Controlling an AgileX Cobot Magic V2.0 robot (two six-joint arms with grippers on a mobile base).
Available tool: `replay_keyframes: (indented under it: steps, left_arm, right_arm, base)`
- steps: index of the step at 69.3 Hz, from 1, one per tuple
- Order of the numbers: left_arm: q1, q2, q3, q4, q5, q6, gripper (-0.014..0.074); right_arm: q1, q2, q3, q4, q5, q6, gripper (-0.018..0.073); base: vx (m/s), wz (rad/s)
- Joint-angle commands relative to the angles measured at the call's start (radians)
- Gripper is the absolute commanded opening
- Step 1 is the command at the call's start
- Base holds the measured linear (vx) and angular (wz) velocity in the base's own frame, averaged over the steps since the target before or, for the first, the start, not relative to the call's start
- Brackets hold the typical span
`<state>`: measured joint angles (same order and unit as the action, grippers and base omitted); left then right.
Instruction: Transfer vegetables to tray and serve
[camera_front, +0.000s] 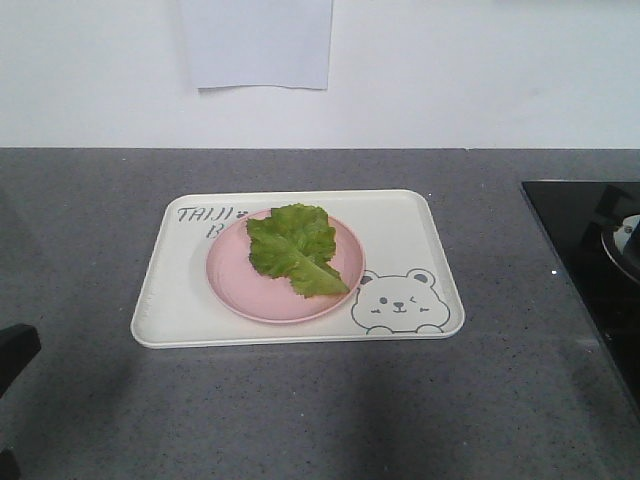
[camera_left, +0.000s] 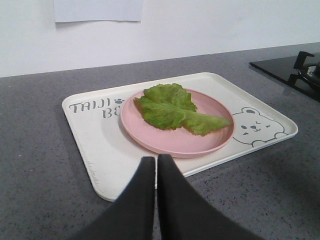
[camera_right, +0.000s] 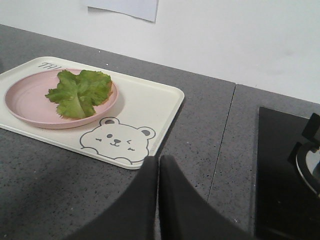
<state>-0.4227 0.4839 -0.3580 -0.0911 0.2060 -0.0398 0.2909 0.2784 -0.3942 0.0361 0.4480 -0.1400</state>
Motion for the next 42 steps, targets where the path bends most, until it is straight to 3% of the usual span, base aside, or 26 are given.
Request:
replay_keyframes:
  steps: [1,12,42]
  left_arm:
    - [-0.002,-0.001,-0.026,-0.012,-0.079,-0.007,-0.0006]
    - [-0.002,-0.001,-0.026,-0.012,-0.074,-0.007,-0.0006]
    - [-0.002,-0.001,-0.026,-0.012,-0.074,-0.007,-0.0006]
  right_arm:
    - [-0.003,0.009,-0.026,-0.021,-0.042,0.02,-0.0006]
    - [-0.003,0.009,-0.026,-0.022,0.017,0.015,-0.0006]
    - [-0.003,0.009,-0.026,-0.023,0.018,0.012,-0.0006]
  base:
    - [0.0,0.0]
    - [0.0,0.0]
    - [0.0,0.0]
